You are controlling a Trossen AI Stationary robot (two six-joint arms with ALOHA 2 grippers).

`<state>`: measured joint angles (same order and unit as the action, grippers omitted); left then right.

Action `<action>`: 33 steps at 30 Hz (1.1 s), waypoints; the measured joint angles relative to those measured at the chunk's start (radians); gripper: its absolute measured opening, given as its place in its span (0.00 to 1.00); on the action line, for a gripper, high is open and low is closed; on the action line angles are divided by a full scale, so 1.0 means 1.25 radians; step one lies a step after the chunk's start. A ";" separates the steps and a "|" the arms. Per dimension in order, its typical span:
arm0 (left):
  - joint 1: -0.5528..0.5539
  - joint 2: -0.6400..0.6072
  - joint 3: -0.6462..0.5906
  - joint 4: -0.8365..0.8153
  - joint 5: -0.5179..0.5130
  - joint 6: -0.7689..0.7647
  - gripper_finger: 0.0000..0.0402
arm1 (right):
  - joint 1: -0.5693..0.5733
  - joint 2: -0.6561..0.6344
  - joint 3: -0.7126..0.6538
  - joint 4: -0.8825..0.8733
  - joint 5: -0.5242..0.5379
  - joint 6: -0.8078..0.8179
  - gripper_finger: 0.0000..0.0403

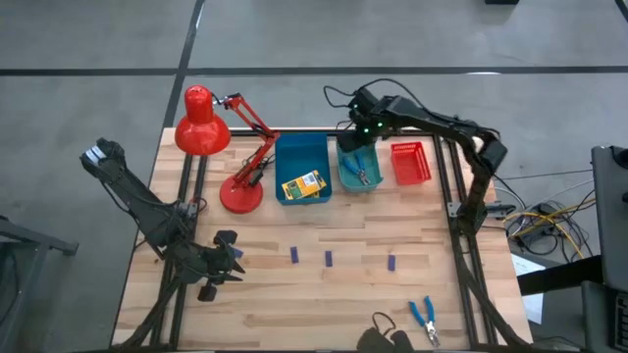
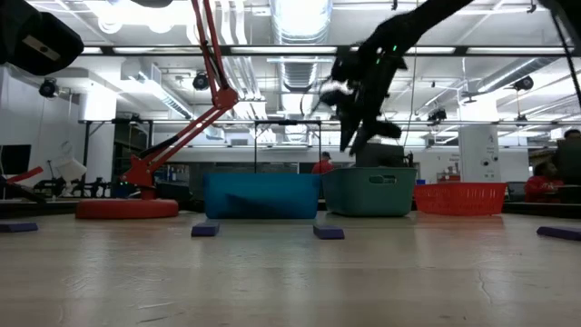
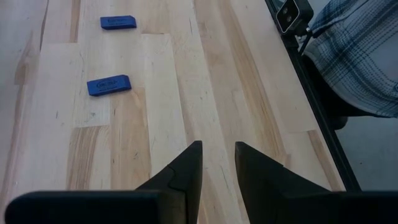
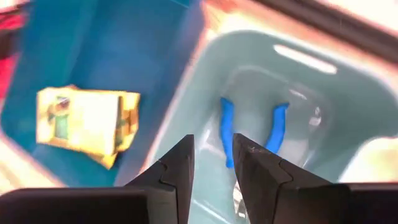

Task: Pick & Place School Supplies
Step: Put the blue whole punchers into the green bin

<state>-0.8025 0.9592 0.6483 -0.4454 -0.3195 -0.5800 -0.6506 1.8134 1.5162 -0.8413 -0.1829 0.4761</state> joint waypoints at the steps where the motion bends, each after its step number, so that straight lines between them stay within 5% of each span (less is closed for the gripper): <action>1: 0.000 0.000 0.000 0.000 0.000 0.000 0.25 | 0.006 -0.022 0.000 -0.001 0.000 -0.032 0.26; 6: 0.000 0.000 0.000 0.000 0.000 0.000 0.25 | 0.057 -0.133 0.000 -0.021 0.030 -0.080 0.28; 13: 0.000 0.000 0.000 0.000 0.000 0.000 0.25 | 0.179 -0.273 0.000 -0.098 0.222 0.046 0.29; 20: 0.000 0.000 0.000 0.000 0.000 0.000 0.25 | 0.363 -0.335 -0.001 -0.326 0.378 0.275 0.34; 27: 0.000 0.000 0.000 0.000 0.000 0.000 0.25 | 0.567 -0.347 -0.009 -0.533 0.398 0.513 0.38; 33: 0.000 0.000 0.000 0.000 0.000 0.000 0.25 | 0.789 -0.348 -0.046 -0.568 0.396 0.697 0.37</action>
<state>-0.8025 0.9588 0.6483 -0.4454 -0.3195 -0.5800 0.3354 1.3784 1.4582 -1.5508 0.3120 1.3472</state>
